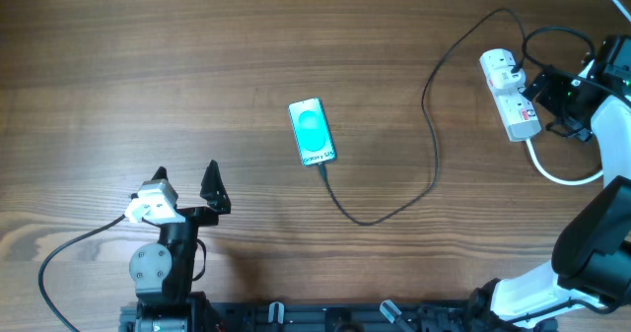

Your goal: Plug charger to phone and switch on socket

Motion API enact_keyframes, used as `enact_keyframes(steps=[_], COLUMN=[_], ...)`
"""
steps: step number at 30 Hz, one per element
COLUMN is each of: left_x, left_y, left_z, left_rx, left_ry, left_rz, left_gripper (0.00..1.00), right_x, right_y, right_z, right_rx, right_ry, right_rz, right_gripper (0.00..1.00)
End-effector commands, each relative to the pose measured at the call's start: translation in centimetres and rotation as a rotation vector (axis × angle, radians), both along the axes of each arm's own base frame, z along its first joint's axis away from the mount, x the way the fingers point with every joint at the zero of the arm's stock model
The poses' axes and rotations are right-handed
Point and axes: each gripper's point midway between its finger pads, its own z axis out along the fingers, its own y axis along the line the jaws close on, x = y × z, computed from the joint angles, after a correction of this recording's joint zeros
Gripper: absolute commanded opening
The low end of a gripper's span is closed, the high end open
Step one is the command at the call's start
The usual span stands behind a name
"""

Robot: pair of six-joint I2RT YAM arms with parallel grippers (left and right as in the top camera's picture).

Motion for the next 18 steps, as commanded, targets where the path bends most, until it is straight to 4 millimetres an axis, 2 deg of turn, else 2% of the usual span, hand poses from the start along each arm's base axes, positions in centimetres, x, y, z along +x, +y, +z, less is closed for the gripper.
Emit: enact_keyframes(steps=[1,16,18], left_x=[-0.05,-0.05,-0.05], left_y=[0.17,0.17,0.17], left_z=[-0.13,-0.13,-0.13], left_rx=[0.018,0.018,0.018], left_ry=[0.0,0.0,0.0], left_rz=[0.011,0.011,0.011], left_gripper=[1.0,1.0,1.0], right_x=[0.22,0.21,0.23], right_y=[0.16,0.16,0.16], right_z=[0.09,-0.2,0.74], right_rx=[0.001,0.004,-0.005], right_ry=[-0.005,0.001,-0.02], right_rz=[0.009,0.008,0.008], right_gripper=[1.0,1.0,1.0])
